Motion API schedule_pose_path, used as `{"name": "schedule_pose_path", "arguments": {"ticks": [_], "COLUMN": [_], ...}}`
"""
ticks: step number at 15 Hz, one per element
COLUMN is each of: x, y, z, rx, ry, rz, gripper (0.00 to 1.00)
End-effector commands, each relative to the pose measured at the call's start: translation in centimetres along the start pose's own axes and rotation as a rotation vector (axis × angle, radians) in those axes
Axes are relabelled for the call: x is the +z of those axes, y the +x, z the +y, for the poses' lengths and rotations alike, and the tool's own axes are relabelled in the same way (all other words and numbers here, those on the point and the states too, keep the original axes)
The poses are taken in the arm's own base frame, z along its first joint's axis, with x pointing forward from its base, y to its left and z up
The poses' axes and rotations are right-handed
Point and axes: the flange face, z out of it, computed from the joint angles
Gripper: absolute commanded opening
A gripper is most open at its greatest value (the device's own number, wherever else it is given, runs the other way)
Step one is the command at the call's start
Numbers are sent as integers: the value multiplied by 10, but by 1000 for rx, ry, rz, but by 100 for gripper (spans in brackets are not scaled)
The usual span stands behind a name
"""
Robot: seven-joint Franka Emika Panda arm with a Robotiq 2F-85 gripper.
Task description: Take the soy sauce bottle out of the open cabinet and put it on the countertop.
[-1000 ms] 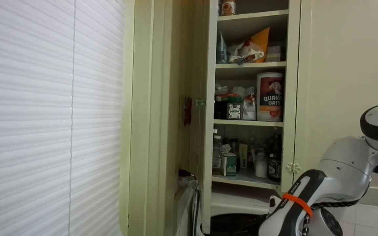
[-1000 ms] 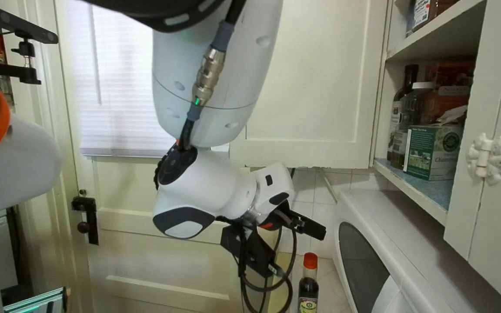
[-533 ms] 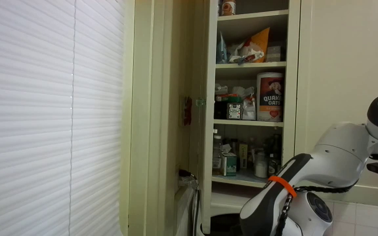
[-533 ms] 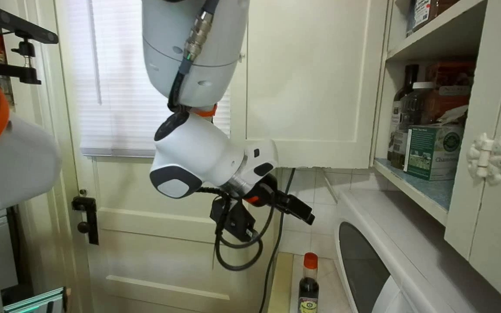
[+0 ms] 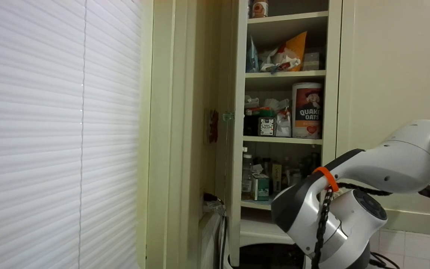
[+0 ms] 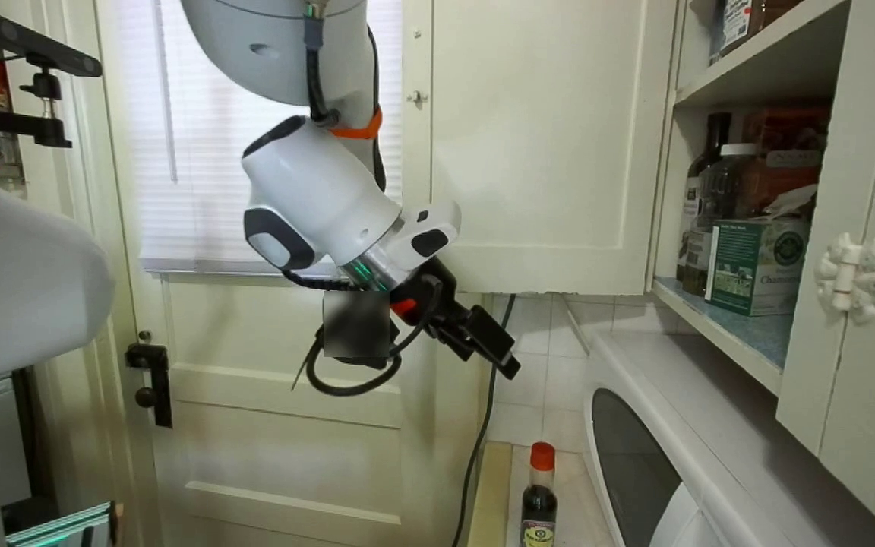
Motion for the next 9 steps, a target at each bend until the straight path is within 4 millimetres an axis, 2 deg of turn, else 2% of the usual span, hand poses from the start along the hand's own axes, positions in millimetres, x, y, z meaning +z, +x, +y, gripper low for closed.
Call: {"name": "schedule_pose_path", "arguments": {"ticks": [1,3,9], "x": [-7,-8,-7], "y": [0,1,-1], "z": [4,9,4], "rx": [-1,6,-2], "ry": [6,8,15], "rz": [-21,-24,-29], "gripper": [100,100,100]}}
